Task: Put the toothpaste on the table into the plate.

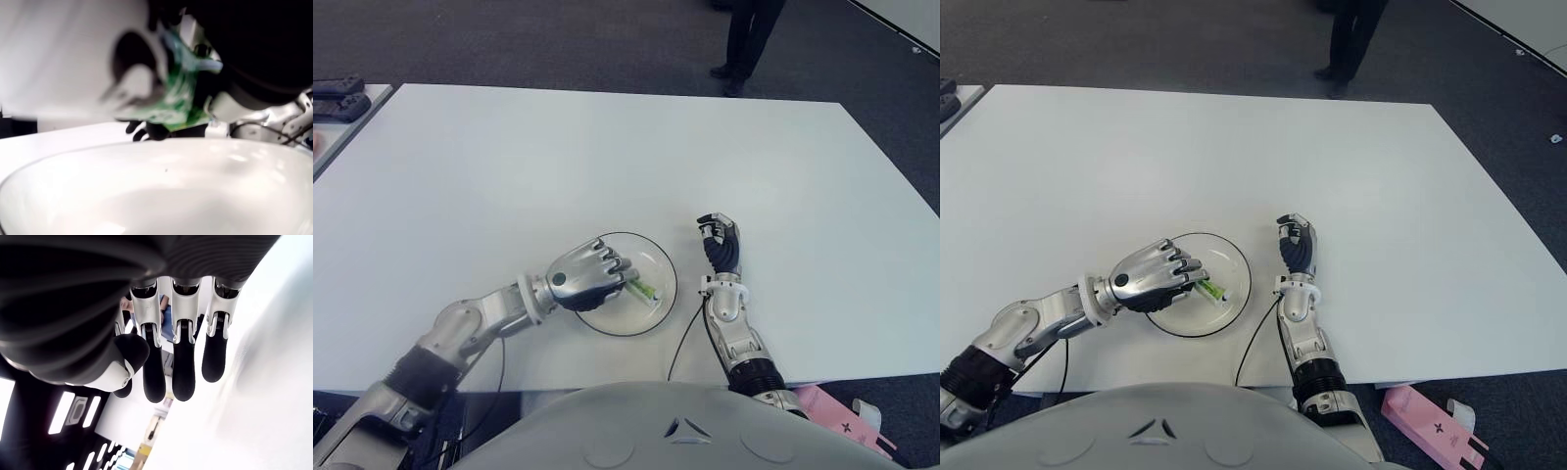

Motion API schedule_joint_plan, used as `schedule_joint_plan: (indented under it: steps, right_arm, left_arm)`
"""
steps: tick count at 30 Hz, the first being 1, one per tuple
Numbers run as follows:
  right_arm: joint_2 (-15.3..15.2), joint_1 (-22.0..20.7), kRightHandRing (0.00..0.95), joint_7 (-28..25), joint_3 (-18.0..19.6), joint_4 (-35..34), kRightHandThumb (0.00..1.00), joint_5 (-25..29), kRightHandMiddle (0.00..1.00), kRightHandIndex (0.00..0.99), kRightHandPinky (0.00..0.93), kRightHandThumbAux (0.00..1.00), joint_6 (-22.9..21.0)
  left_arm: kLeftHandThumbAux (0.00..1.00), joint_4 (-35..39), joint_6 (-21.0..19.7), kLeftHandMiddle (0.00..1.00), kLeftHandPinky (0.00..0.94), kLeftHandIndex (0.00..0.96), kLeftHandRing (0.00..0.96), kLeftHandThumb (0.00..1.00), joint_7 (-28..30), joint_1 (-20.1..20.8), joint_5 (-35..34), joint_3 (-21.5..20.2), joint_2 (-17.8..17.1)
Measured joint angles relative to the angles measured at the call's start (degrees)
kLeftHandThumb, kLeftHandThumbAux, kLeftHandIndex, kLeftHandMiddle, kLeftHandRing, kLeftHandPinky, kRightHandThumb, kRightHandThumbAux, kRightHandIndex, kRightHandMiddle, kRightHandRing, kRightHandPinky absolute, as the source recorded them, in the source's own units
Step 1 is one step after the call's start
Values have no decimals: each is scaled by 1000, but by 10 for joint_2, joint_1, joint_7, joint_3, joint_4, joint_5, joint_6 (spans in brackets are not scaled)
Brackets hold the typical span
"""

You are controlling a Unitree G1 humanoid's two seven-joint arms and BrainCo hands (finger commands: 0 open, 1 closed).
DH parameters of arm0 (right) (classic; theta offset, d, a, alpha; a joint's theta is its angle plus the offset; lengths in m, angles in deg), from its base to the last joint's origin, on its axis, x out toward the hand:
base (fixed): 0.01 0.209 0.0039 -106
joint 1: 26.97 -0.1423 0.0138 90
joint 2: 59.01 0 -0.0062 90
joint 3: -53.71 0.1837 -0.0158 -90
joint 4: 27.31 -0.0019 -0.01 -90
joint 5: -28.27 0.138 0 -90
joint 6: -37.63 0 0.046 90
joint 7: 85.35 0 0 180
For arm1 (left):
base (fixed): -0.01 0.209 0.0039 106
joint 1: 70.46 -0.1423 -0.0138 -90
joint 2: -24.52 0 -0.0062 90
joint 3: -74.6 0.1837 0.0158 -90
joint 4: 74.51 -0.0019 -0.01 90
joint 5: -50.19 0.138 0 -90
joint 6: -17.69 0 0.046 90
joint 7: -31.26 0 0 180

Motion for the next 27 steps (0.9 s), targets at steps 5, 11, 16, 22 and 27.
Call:
schedule_joint_plan:
  steps: [5,11,16,22,27]
  right_arm:
    - [0,1,440,0,0,-2,841,1,445,457,439,687,0]
    - [0,3,447,-2,1,-5,842,3,445,458,456,687,0]
    - [0,6,465,-3,2,-8,841,4,448,455,495,687,0]
    - [1,8,459,-3,2,-10,841,3,447,455,456,687,0]
    - [1,8,443,-3,1,-10,841,3,444,459,431,687,0]
  left_arm:
    - [714,-25,-8,902,895,439,913,704,0,17,4,19,2]
    - [716,-50,-19,825,816,435,834,693,9,28,1,31,5]
    - [692,-59,-28,289,385,268,307,429,52,29,-17,40,4]
    - [571,-37,-62,30,44,28,32,167,96,28,-28,39,4]
    - [484,-13,-97,5,7,4,5,130,105,21,-27,34,4]
